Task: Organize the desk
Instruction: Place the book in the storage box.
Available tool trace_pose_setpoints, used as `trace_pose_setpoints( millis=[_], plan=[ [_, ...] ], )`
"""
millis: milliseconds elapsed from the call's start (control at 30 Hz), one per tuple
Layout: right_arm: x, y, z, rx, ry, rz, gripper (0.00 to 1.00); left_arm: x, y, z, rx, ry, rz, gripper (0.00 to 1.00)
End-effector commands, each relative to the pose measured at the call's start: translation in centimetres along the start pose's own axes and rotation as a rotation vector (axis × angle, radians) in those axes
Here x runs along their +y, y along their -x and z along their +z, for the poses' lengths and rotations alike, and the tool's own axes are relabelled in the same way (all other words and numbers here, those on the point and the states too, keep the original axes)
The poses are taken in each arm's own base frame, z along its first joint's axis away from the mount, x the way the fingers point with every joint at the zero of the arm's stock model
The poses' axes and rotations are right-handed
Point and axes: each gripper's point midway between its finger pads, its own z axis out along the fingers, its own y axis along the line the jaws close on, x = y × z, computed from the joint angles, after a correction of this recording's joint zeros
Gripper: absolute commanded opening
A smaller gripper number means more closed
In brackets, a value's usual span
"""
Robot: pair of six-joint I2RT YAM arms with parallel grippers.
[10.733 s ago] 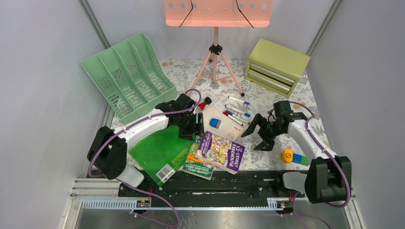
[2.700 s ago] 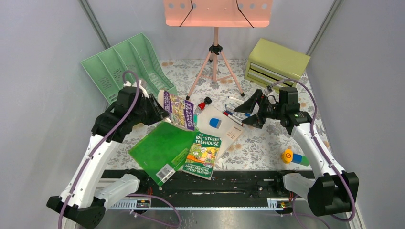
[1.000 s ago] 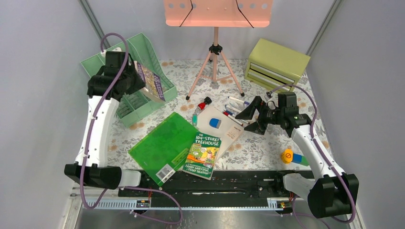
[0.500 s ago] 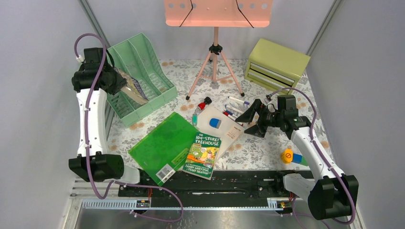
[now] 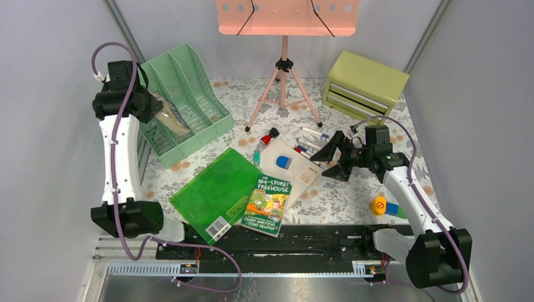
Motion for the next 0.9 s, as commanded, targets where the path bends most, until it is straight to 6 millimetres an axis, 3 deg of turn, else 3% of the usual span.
trace_pose_setpoints(
  millis=[0, 500, 867],
  plan=[
    [0.7, -0.2, -0.1, 0.017, 0.026, -0.035, 0.99, -1.8, 4.8, -1.0, -0.171, -0.050, -0.024, 0.00],
    [0.0, -0.1, 0.4, 0.032, 0.008, -0.023, 0.99, -1.2, 3.7, 3.2, -0.102, 0.030, -0.014, 0.00],
    [-0.6, -0.2, 0.6, 0.036, -0.009, -0.016, 1.00, 0.6, 3.4, 5.8, -0.101, 0.134, -0.010, 0.00]
  ],
)
